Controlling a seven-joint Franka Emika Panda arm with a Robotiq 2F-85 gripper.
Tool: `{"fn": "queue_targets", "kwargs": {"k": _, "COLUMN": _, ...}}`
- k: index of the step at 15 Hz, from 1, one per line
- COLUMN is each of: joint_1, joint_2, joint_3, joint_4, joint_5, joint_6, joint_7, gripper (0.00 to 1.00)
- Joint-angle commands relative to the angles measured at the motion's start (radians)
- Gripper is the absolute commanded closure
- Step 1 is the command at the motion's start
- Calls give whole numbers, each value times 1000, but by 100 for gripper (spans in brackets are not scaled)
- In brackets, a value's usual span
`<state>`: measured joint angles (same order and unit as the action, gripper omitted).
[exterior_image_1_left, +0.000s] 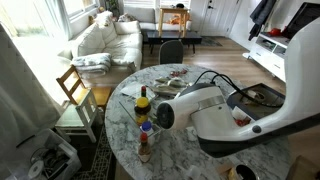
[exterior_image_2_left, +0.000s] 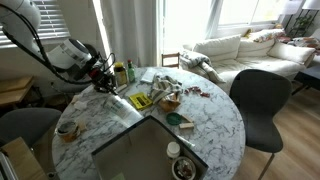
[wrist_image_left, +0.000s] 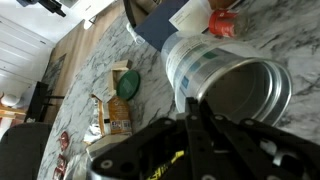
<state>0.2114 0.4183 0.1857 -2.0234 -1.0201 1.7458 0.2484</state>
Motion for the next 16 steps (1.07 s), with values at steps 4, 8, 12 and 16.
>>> {"fn": "queue_targets", "kwargs": {"k": 4, "joint_1": -59, "joint_2": -115, "joint_3": -9, "joint_4": -70, "joint_5": 76, "joint_6": 223, "joint_7": 8, "gripper": 99}}
{"fn": "queue_targets", "kwargs": {"k": 8, "joint_1": -95, "joint_2": -178, "joint_3": -30, "joint_4": -131, "joint_5": 142, "joint_6": 398, "joint_7": 13, "gripper": 99}}
{"fn": "queue_targets", "kwargs": {"k": 12, "joint_1": -87, "joint_2": -209, "joint_3": -67, "joint_4": -165, "joint_5": 160, "joint_6": 437, "joint_7": 34, "gripper": 99}}
{"fn": "queue_targets", "kwargs": {"k": 16, "joint_1": -82, "joint_2": -176, "joint_3": -71, "joint_4": -120, "joint_5": 160, "joint_6": 442, "joint_7": 6, "gripper": 95}}
